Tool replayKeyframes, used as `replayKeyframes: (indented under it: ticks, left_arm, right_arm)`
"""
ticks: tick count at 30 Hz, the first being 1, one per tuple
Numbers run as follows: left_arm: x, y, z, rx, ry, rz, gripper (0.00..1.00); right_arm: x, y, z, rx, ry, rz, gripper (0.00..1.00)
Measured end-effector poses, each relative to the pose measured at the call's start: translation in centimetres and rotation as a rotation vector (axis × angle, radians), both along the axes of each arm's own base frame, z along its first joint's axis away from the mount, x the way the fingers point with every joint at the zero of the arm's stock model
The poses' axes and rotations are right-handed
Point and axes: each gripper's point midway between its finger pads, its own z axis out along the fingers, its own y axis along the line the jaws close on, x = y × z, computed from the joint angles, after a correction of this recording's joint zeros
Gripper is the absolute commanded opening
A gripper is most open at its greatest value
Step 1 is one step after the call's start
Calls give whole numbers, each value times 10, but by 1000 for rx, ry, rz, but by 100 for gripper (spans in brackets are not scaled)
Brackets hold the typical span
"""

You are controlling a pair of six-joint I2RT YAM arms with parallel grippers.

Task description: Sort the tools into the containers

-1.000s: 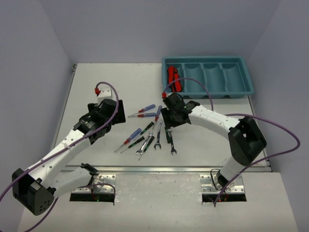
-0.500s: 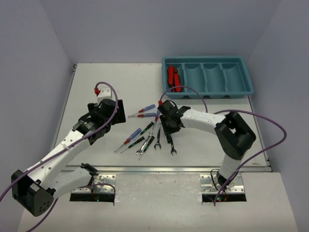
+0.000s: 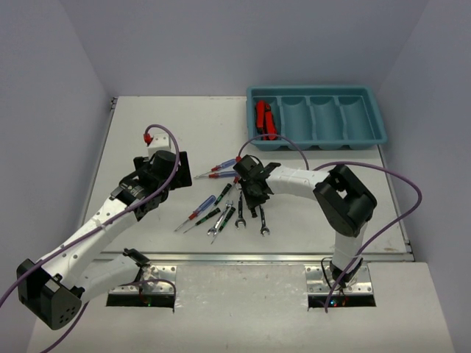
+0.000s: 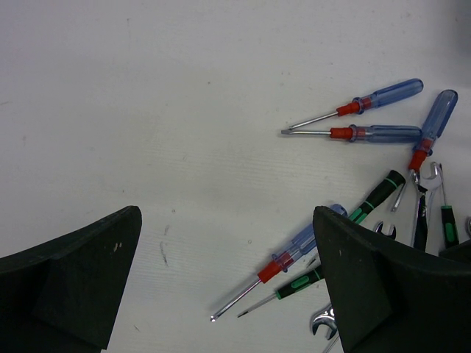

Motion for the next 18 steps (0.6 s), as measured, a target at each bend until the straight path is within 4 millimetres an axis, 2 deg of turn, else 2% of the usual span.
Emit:
replayKeyframes:
  ticks: [7, 10, 12, 15, 18]
  left_arm:
    - [0, 0, 0, -1, -2, 0, 100]
    - [0, 0, 1, -1, -3, 0, 100]
    - [0, 0, 1, -2, -4, 0, 100]
    - [0, 0, 2, -4, -6, 0, 100]
    - [0, 0, 2, -4, -9, 0, 100]
  right_arm:
    - [1, -2, 5, -25, -11, 1, 2]
    - [11, -7, 27, -46, -53, 11, 0]
    - [30, -9, 51, -35, -100, 2, 0]
    - [80, -20, 97, 10, -208, -56, 0]
    - [134, -54, 141, 32, -315, -141, 0]
